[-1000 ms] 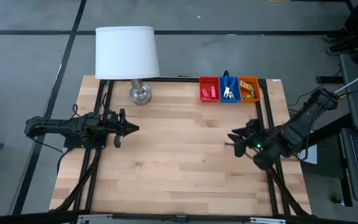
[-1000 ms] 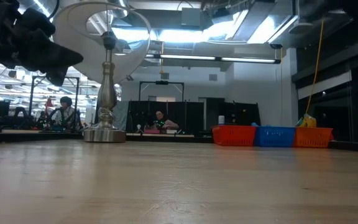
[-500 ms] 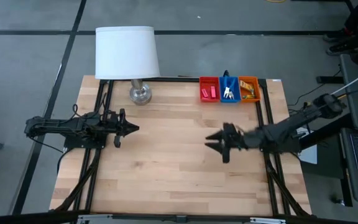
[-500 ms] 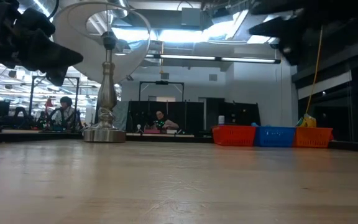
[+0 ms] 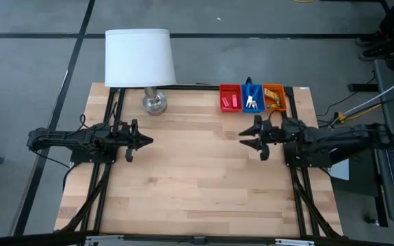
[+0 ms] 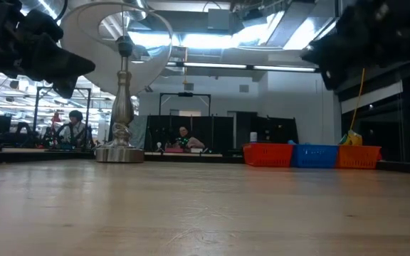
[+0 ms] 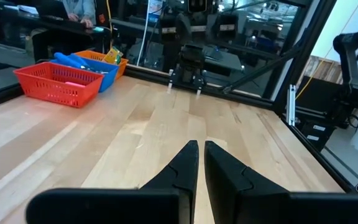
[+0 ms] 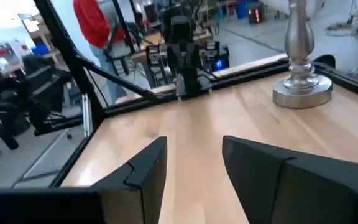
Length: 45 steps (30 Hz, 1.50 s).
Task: Pick & Place School Supplies
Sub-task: Return to home position
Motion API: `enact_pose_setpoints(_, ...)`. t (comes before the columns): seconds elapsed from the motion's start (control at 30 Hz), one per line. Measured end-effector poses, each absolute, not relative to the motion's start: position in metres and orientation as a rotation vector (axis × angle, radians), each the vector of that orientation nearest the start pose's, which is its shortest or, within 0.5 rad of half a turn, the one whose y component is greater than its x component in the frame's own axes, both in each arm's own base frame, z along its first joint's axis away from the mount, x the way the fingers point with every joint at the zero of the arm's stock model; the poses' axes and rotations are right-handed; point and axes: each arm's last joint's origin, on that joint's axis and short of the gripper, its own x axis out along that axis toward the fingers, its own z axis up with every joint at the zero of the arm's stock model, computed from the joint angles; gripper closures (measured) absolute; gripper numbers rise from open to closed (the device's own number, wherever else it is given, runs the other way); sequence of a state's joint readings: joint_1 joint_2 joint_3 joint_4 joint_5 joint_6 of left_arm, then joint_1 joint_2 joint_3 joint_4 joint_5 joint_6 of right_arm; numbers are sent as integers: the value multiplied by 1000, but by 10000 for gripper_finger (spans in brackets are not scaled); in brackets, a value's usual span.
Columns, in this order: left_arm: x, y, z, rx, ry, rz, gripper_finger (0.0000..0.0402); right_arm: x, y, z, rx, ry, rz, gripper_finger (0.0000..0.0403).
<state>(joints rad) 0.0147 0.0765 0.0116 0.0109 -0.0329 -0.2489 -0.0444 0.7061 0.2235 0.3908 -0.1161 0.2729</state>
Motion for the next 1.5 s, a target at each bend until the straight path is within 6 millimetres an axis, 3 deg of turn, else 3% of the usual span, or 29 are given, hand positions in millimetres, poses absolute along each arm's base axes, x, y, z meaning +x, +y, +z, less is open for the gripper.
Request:
enact_pose_setpoints(0.1,102,2,162,-248,48,55,380,147,-3,187,287,130,66,243)
enact_pose_setpoints(0.37,102,2,162,-249,48,55,380,125,3,167,229,46,104,243)
enact_pose_setpoints(0.47,102,2,162,-249,48,55,380,118,5,159,202,124,96,243)
enact_pose_setpoints(0.83,102,2,162,-248,48,55,380,97,5,170,199,-20,42,243)
enact_pose_setpoints(1.5,102,2,162,-249,48,55,380,97,6,169,148,-8,56,243)
